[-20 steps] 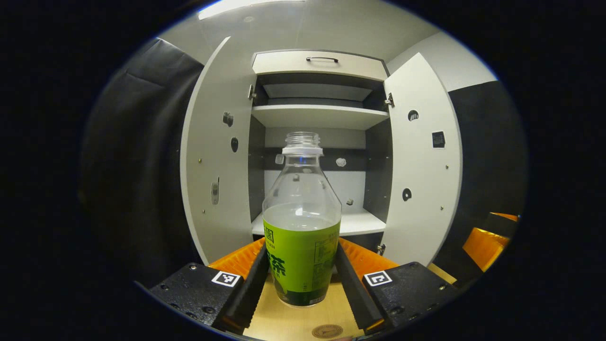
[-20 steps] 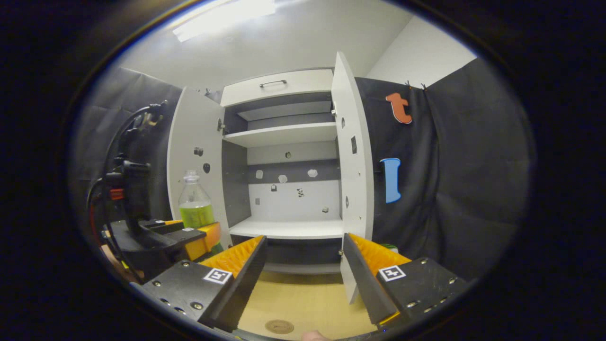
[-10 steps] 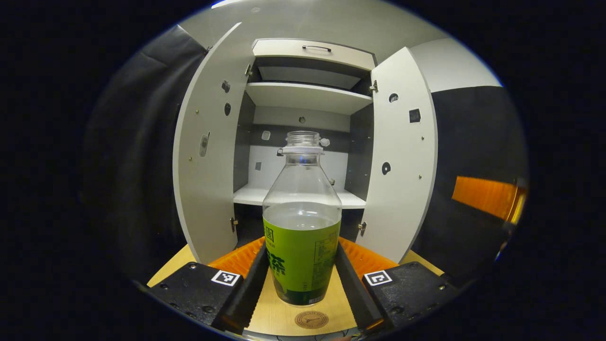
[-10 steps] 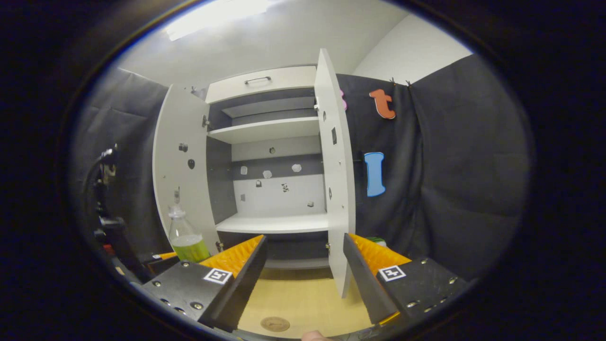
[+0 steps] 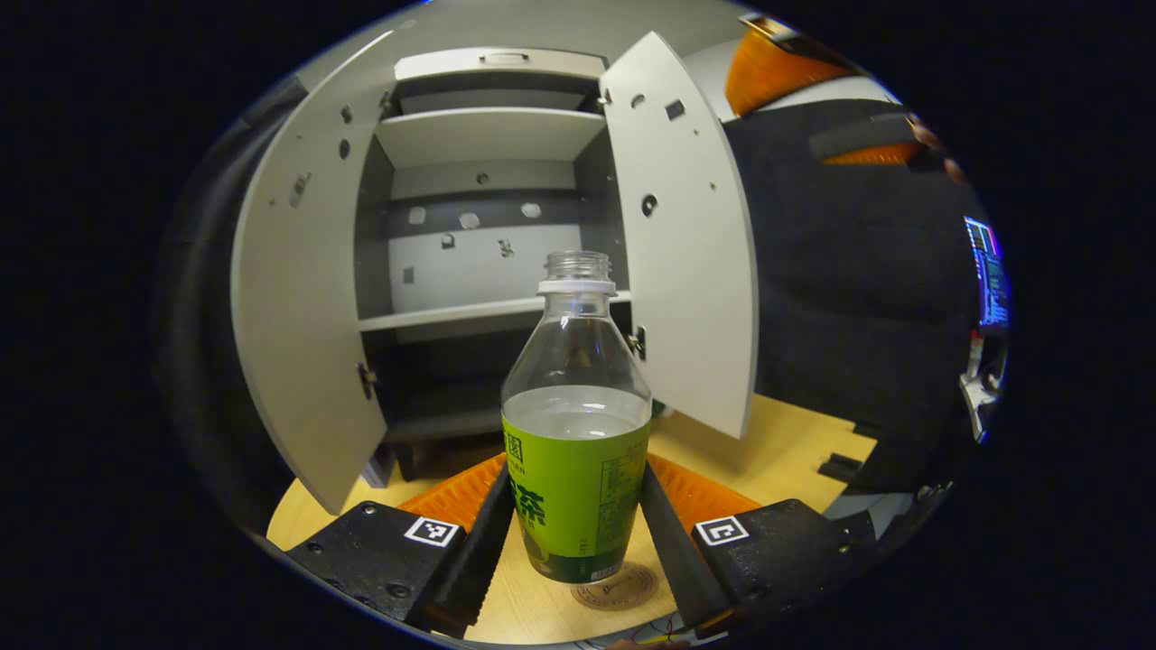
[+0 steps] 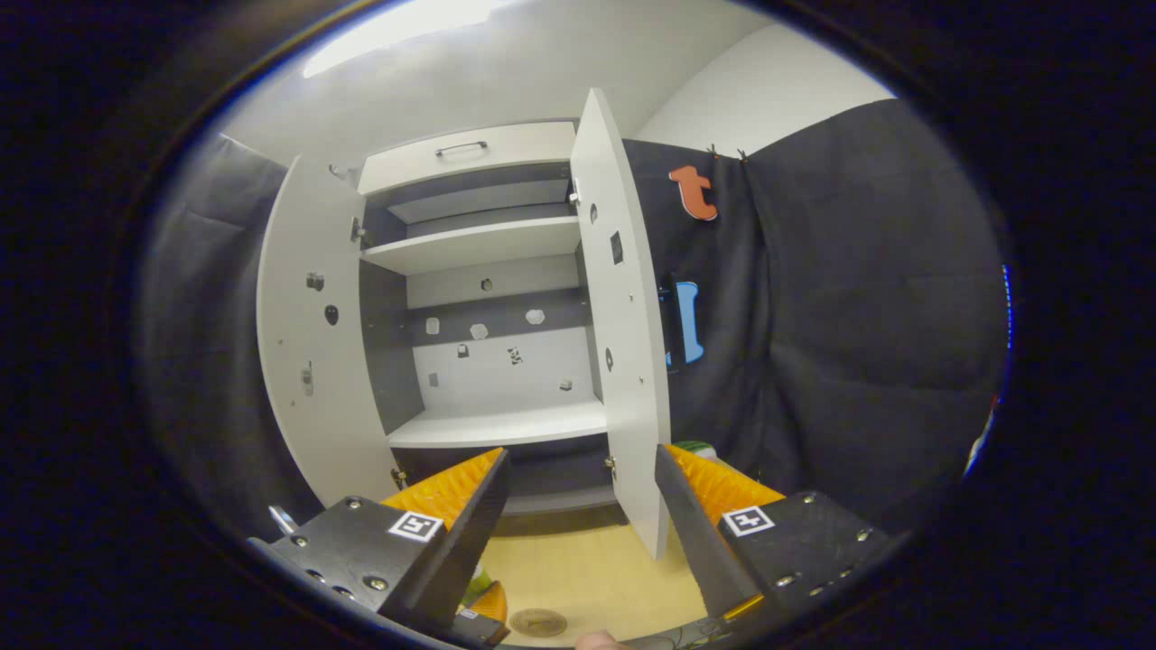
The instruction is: Grasp the bottle in the cabinet with the left hand and place it on the coaster, then close the right door with the right hand and the left door with the left hand.
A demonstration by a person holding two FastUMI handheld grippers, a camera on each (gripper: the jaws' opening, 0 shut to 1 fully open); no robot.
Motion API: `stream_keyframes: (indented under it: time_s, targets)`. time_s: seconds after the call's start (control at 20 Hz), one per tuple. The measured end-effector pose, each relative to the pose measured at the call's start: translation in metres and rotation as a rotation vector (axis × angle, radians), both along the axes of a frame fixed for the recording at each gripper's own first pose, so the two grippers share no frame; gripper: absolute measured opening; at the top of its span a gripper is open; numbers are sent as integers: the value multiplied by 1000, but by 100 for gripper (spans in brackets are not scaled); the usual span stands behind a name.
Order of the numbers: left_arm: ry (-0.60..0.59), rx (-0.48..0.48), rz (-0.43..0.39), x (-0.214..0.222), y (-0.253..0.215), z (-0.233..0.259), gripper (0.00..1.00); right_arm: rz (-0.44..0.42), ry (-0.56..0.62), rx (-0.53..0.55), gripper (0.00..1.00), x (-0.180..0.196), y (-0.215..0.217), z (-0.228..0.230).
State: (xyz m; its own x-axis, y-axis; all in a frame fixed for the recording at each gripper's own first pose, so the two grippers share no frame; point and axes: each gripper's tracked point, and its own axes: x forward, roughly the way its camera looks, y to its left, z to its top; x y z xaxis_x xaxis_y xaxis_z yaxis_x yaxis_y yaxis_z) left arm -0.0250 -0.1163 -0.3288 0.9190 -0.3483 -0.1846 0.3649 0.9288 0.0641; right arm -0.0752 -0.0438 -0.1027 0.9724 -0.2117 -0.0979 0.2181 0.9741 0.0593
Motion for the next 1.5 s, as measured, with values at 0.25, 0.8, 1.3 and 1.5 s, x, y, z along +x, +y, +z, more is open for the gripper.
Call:
stream_keyframes:
  time_s: [0.25,0.8,1.3,1.5]
  targets:
    - [28,8,-70,0,-10,-44,81,-78,55,-39,97,-16,-19,-15]
    - [44,36,-157,17,-25,-97,83,-139,158,-73,97,-27,-29,-47]
    - [56,53,-196,7,-7,-82,87,-105,168,-1,97,-10,-9,-58]
    - [54,0,-201,2,4,-46,87,-98,179,-9,94,-16,-12,-66]
